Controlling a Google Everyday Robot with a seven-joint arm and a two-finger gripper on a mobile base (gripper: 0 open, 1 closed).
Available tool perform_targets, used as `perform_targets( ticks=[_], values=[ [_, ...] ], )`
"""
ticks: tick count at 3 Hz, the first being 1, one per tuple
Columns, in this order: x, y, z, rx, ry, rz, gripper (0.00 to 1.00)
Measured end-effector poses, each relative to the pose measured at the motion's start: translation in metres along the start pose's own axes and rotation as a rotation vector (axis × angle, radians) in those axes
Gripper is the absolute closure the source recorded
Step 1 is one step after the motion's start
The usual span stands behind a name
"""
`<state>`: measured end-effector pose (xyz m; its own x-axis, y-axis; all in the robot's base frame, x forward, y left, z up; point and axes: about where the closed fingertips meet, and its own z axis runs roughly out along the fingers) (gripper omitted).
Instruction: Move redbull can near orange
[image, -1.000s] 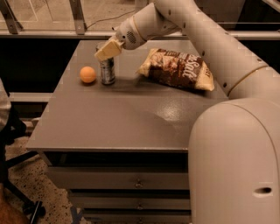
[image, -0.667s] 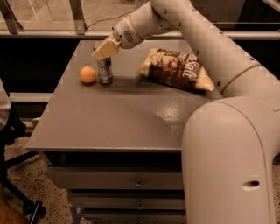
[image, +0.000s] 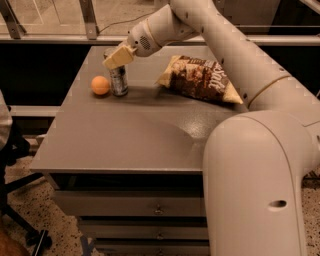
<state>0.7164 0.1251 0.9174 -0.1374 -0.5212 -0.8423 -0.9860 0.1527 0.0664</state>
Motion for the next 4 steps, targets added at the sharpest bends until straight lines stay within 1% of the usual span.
perform_targets(
  ticks=[1, 2, 4],
  values=[
    [0.0003, 0.0008, 0.0039, -0.006, 0.001, 0.0, 0.81],
    [0.0001, 0.001, 0.0048, -0.008, 0.002, 0.001, 0.6],
    [0.0002, 0.0018, 0.0083, -0.013, 0.003, 0.001, 0.13]
  ],
)
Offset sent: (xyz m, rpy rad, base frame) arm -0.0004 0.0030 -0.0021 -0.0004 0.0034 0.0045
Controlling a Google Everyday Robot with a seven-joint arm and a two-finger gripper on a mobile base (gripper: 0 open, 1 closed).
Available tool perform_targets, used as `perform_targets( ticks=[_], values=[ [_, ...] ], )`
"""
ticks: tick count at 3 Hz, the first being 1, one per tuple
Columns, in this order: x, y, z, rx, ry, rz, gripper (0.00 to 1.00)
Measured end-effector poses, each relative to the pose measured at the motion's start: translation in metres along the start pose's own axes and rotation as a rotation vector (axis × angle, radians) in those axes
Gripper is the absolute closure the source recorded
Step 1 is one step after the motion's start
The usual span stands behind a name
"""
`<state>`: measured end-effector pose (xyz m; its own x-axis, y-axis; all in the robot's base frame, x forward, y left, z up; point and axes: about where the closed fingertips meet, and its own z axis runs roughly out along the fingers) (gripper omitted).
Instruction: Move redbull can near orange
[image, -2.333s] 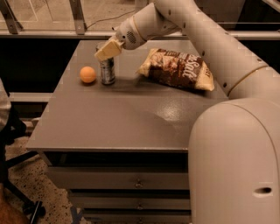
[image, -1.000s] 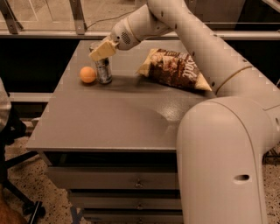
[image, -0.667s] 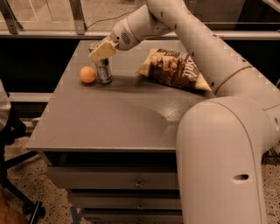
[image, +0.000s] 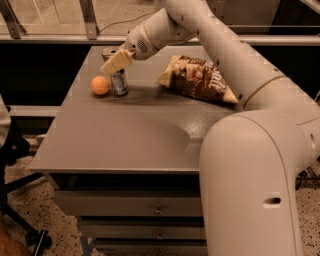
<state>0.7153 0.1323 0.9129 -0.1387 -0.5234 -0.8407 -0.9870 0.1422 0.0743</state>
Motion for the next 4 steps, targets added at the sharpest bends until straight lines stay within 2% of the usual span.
perform_targets(
  ticks=[1, 2, 3, 4],
  values=[
    [0.0, 0.001, 0.003, -0.005, 0.001, 0.0, 0.0],
    [0.002, 0.002, 0.001, 0.001, 0.007, 0.0, 0.0],
    [0.008, 0.003, -0.014, 0.046, 0.013, 0.013, 0.0],
    [0.017, 0.008, -0.05, 0.148, 0.023, 0.031, 0.0]
  ],
)
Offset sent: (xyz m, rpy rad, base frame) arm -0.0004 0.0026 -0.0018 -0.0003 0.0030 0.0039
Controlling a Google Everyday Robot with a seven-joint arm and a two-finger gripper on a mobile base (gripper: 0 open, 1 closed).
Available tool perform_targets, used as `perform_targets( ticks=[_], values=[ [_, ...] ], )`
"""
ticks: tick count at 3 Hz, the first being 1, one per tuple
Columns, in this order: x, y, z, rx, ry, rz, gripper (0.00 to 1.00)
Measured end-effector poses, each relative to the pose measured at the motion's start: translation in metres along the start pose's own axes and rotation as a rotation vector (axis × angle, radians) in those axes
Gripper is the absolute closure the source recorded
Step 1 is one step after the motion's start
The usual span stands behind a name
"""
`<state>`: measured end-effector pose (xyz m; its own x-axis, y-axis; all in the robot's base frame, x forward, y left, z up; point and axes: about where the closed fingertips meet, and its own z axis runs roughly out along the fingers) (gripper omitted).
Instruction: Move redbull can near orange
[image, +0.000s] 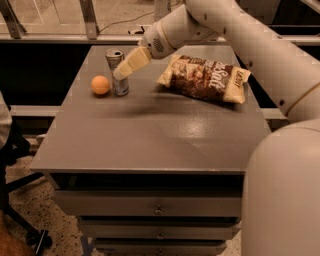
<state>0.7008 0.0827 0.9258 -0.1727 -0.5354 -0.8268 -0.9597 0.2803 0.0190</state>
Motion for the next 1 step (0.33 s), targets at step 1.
perform_targets(
  ticks=[1],
  values=[
    [0.0101, 0.0023, -0.0342, 0.097, -0.001, 0.021, 0.0]
  ],
)
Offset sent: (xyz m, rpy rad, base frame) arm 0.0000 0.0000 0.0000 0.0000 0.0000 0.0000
